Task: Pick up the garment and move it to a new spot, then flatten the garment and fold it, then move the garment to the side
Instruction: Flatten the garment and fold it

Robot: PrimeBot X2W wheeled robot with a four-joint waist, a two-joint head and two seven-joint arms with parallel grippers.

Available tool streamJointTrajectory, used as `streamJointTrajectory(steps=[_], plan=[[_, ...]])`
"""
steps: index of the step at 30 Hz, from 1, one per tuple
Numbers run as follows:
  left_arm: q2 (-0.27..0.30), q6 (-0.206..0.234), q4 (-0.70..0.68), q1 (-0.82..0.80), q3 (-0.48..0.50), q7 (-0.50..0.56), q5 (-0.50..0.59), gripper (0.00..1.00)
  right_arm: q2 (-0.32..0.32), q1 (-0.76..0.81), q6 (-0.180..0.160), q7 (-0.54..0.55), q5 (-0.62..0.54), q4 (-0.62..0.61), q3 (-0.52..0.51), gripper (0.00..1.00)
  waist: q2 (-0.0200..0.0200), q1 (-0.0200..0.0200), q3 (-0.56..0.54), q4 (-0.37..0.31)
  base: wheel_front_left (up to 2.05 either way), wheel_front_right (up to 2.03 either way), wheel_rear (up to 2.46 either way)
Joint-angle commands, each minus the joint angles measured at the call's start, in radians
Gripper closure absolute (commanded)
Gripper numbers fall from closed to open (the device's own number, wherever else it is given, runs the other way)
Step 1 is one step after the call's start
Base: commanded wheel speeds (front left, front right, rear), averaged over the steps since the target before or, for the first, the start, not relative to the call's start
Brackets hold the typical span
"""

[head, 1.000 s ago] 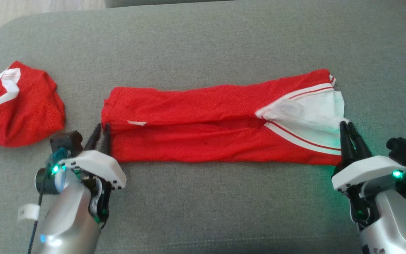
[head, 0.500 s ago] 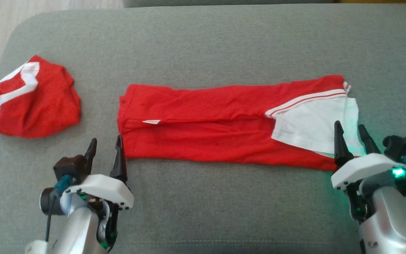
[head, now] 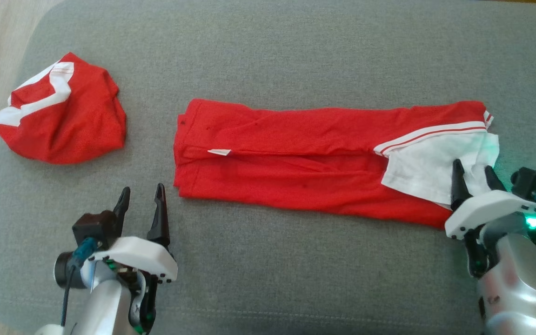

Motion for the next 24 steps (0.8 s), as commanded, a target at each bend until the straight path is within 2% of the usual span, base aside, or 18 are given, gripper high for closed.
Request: streamJointTrajectory(steps=[1,3,4,11,17,20,24], plan=[[0.006,-0.001,-0.036,-0.031,0.034,-0.012,0.01,0.0,0.018,-0.008,0.007,0.013,0.017,0.021,0.059,0.32,-0.0001,0.0001,0.002,0.0,0.0,0.0,0.0],[0.006,-0.002,-0.036,-0.034,0.029,-0.012,0.006,0.0,0.023,-0.012,0.007,0.016,0.044,0.04,0.089,0.93,-0.0001,0.0001,0.003,0.0,0.0,0.0,0.0],[0.006,-0.001,-0.036,-0.035,0.026,-0.012,0.004,0.0,0.024,-0.015,0.007,0.014,0.056,0.047,0.101,1.0,-0.0001,0.0001,0.004,0.0,0.0,0.0,0.0],[0.005,0.001,-0.036,-0.044,-0.001,-0.012,-0.003,0.0,0.019,-0.037,0.007,-0.025,0.107,0.077,0.12,1.0,-0.0001,0.0001,0.008,-0.001,0.0,0.0,0.0],[0.005,0.006,-0.042,-0.047,-0.022,-0.012,-0.011,0.0,-0.023,-0.073,0.007,-0.114,0.126,0.075,0.069,1.0,-0.0001,0.0001,0.0,-0.014,0.0,0.0,0.0],[0.005,0.008,-0.042,-0.045,-0.034,-0.012,-0.018,0.0,-0.054,-0.09,0.007,-0.141,0.126,0.062,0.038,1.0,-0.0001,0.0001,-0.008,-0.028,0.0,0.0,0.0],[0.005,0.009,-0.04,-0.047,-0.047,-0.012,-0.025,0.0,-0.064,-0.097,0.007,-0.157,0.13,0.023,0.02,1.0,-0.0001,0.0001,-0.014,-0.039,0.0,0.0,0.0]])
